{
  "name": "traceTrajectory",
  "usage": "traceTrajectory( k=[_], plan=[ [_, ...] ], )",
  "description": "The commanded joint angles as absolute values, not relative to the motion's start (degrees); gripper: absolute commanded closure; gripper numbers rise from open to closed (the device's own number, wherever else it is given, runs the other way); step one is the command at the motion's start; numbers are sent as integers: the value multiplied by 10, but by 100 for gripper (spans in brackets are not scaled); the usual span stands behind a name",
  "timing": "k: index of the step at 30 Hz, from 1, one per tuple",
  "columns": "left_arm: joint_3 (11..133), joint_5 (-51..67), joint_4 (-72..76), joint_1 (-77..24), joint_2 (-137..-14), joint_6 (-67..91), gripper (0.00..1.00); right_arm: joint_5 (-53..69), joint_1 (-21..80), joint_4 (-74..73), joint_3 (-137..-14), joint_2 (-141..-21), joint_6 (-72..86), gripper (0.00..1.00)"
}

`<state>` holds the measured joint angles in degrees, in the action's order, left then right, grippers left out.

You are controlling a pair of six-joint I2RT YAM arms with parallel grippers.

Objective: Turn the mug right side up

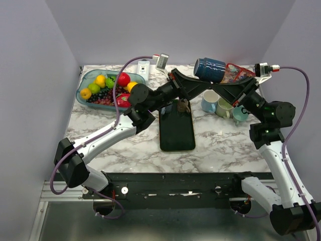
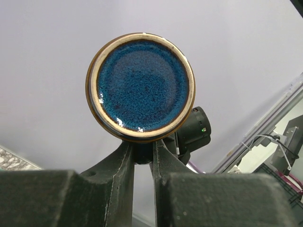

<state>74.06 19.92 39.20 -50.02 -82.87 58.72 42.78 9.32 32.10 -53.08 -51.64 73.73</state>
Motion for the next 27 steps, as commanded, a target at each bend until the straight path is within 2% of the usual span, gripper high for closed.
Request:
traceTrajectory(
  k=[1,6,8,15,16,18,25,27],
  plan=[
    [727,269,446,-536,-849,623,100,381,101,419,-515,-537,786,79],
    [726,274,460,-537,-859,634,100,400,105,465,-516,-557,816,86],
    [725,274,458,-537,-860,632,100,405,105,468,-519,-559,819,99],
    [731,272,432,-537,-860,615,100,411,105,374,-540,-546,766,99],
    [732,271,427,-537,-860,613,93,410,105,360,-543,-543,756,99],
    [733,269,419,-537,-860,603,87,402,105,311,-553,-532,724,99],
    [730,261,389,-534,-857,585,54,368,105,186,-578,-504,642,99],
    [727,258,382,-533,-854,578,49,361,105,156,-582,-495,622,99]
  ],
)
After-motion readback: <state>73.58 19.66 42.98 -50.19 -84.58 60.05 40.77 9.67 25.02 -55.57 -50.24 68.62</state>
